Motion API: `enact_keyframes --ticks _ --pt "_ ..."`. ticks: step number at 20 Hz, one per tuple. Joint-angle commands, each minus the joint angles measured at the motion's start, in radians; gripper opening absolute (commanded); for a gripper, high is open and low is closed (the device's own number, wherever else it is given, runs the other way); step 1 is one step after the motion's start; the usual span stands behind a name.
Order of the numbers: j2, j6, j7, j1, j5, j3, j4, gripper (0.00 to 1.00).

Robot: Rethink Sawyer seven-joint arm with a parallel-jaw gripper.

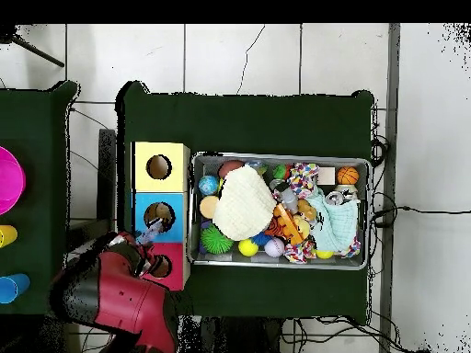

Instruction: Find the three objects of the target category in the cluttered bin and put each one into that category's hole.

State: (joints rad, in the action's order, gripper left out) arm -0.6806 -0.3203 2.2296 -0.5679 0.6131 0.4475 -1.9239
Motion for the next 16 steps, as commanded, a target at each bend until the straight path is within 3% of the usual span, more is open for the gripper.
enact_keyframes --ticks 1,3,6,16 --pt "0.014 0.033 0.266 0.021 0.051 -0.091 -0.091 1.00" --pt "0.021 -0.026 0.321 -0.023 0.061 -0.032 -0.072 1.00" --pt "0.016 -0.090 0.318 -0.041 0.036 0.025 -0.042 1.00" --pt "-0.012 -0.175 0.261 -0.002 0.008 0.071 0.021 1.00"
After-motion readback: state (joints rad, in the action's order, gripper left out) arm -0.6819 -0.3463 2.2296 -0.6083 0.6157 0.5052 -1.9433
